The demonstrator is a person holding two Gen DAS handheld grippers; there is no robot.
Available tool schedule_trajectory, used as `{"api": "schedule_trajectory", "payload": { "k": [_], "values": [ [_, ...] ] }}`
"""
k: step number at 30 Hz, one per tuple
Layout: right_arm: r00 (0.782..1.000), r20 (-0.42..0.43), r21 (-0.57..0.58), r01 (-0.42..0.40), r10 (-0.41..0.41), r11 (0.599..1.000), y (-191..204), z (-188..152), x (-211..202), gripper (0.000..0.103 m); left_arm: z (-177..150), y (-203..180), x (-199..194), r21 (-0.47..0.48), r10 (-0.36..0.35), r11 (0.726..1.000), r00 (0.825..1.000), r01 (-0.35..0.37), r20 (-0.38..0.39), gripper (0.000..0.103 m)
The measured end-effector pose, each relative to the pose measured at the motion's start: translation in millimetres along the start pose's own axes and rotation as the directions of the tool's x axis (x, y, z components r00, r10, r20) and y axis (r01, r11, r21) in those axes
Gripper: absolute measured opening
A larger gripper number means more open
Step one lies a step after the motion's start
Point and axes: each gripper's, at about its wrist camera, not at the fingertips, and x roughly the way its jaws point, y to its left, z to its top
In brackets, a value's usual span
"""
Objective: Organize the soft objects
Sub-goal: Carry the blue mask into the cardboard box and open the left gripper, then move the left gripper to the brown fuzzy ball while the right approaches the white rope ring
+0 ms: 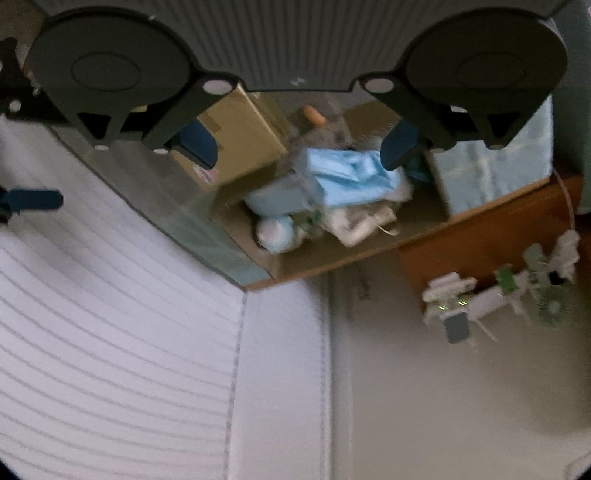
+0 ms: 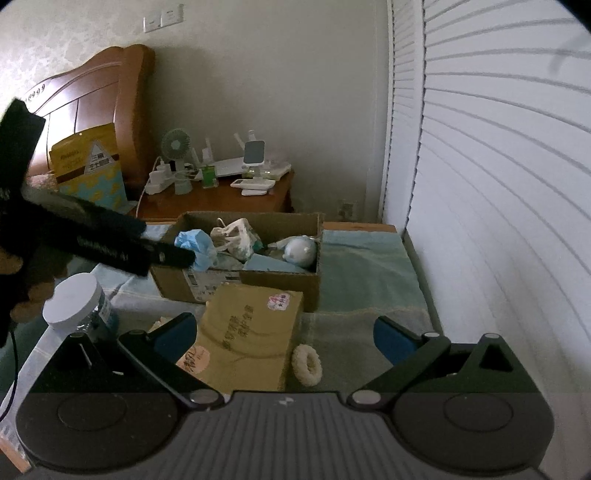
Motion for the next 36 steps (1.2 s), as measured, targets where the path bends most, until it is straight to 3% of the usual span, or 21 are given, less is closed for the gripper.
{"api": "schedule_trajectory", "payload": {
  "k": [7, 14, 19, 26, 30, 36],
  "values": [
    [0.999, -0.036, 0.022, 0.025, -0.025, 0.999, -11.4, -8.3, 7.9, 0.103, 1.1, -3.8, 41.5, -0.025, -0.085, 0.996, 0.994, 0.083, -0.069, 0.095],
    [0.997, -0.063, 0.046, 0.039, -0.036, 0.998, -22.8, -10.7, 21.3, 0.103, 12.5, -5.4, 54.5, -0.059, -0.121, 0.991, 0.993, 0.12, -0.007, 0.095],
    [0.996, -0.081, 0.043, 0.041, -0.037, 0.998, -23.9, -15.4, 28.8, 0.103, -1.4, -9.9, 26.3, -0.031, -0.07, 0.997, 0.996, 0.072, 0.06, 0.095],
    [0.993, -0.107, 0.041, 0.048, -0.044, 0.998, -26.2, -25.5, 34.6, 0.103, -50.3, -11.7, -17.7, -0.081, 0.047, 0.996, 0.994, -0.039, 0.099, 0.095],
    [0.991, -0.124, 0.039, 0.053, -0.048, 0.998, -29.3, -34.9, 33.2, 0.103, -76.0, -18.5, -32.2, -0.084, 0.117, 0.991, 0.989, -0.109, 0.092, 0.095],
    [0.983, -0.172, 0.041, 0.078, -0.069, 0.996, -35.8, -54.3, 36.6, 0.103, -110.5, -20.5, -43.0, -0.144, 0.159, 0.978, 0.986, -0.15, 0.055, 0.095]
  ]
}}
